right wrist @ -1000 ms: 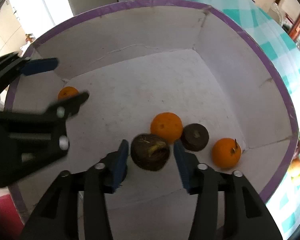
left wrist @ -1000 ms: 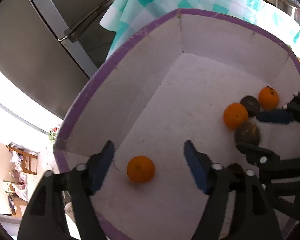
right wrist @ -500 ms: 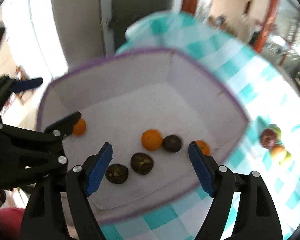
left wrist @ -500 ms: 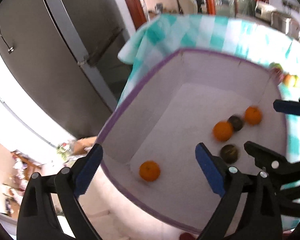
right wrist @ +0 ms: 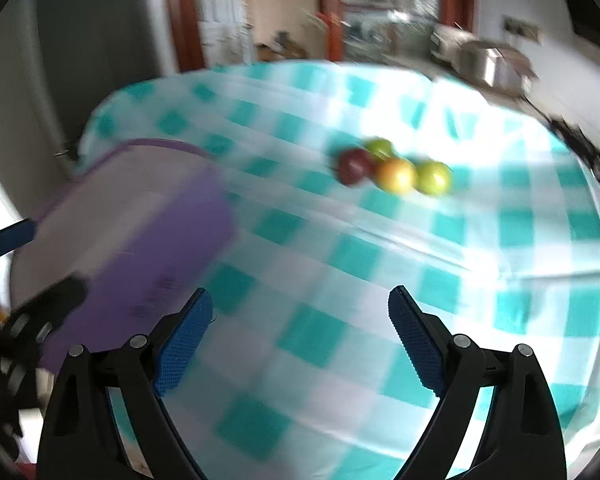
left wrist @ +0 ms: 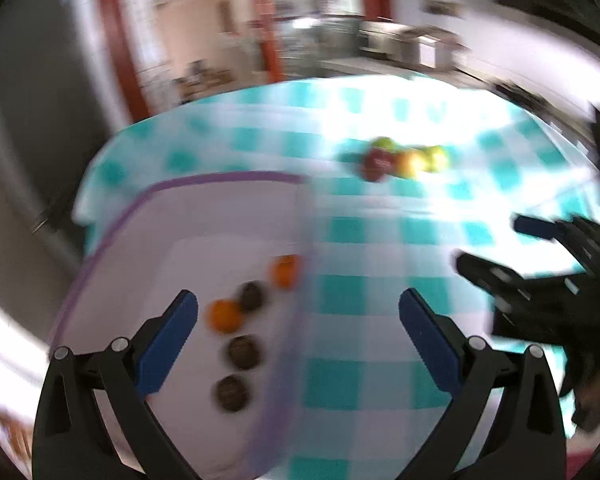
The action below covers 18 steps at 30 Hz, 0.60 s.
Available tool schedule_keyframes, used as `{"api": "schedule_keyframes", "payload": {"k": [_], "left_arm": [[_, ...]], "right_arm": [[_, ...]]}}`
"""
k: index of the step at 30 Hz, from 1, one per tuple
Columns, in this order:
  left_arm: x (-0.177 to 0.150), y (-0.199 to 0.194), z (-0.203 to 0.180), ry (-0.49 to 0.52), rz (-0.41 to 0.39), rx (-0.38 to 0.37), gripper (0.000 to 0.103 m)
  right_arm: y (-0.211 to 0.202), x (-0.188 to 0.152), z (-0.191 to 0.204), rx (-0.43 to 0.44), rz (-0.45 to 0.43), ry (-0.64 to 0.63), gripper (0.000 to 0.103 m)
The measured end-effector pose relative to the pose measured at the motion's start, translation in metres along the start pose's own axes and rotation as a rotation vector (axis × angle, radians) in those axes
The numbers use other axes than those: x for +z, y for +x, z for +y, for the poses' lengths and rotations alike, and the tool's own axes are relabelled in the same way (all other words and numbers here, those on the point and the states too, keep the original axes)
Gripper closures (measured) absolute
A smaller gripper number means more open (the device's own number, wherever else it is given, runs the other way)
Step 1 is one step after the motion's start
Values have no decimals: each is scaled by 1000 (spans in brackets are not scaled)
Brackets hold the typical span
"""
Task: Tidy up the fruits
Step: 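Move both open tools back toward the apples on the cloth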
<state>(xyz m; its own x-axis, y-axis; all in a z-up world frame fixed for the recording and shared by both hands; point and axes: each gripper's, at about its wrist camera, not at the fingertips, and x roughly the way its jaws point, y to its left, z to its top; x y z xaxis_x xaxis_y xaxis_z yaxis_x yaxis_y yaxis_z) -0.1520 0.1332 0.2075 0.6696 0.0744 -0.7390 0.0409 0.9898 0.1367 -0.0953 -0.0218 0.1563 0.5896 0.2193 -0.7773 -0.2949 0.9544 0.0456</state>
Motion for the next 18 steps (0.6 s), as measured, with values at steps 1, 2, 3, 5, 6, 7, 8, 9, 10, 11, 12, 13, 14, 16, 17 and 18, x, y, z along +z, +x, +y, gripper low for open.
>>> {"api": "schedule_keyframes", "payload": {"k": [1, 2, 3, 5, 6, 7, 8, 9, 10, 11, 12, 13, 14, 16, 17, 18], "left_arm": [[4, 8, -15, 43, 7, -28, 2], [5, 14, -24, 58, 18, -51, 2], [9, 22, -32, 67, 37, -84, 2], [14, 40, -46, 81, 72, -158, 2], [16, 51, -55, 96, 92, -186, 2], [16, 62, -62, 114, 113, -201, 2], [16, 76, -72, 132, 143, -211, 2], [14, 87, -80, 142, 166, -218, 2], [14, 97, -85, 146, 188, -225, 2], [12, 109, -91, 145, 214, -231, 2], [11, 121, -96, 139, 240, -233, 2], [9, 129, -99, 133, 256, -234, 2], [8, 141, -103, 124, 280, -231, 2], [7, 158, -105, 114, 309, -220, 2], [7, 167, -106, 107, 323, -213, 2], [8, 175, -106, 100, 334, -206, 2]], "right_arm": [[11, 1, -12, -12, 15, 16, 16], [23, 4, -25, -28, 33, 34, 16], [34, 6, -36, -42, 48, 45, 16], [56, 17, -62, -67, 66, 73, 16], [63, 23, -70, -76, 72, 81, 16], [70, 25, -80, -89, 80, 85, 16], [85, 31, -94, -115, 94, 78, 17], [91, 34, -102, -126, 99, 72, 17], [102, 37, -111, -135, 104, 61, 17], [115, 42, -119, -148, 109, 40, 17], [127, 46, -125, -160, 112, 16, 17], [137, 50, -129, -170, 114, -14, 17], [149, 55, -133, -180, 113, -47, 18], [169, 63, -136, -206, 106, -116, 18], [181, 69, -137, -218, 101, -155, 18], [190, 73, -139, -221, 98, -176, 18]]}}
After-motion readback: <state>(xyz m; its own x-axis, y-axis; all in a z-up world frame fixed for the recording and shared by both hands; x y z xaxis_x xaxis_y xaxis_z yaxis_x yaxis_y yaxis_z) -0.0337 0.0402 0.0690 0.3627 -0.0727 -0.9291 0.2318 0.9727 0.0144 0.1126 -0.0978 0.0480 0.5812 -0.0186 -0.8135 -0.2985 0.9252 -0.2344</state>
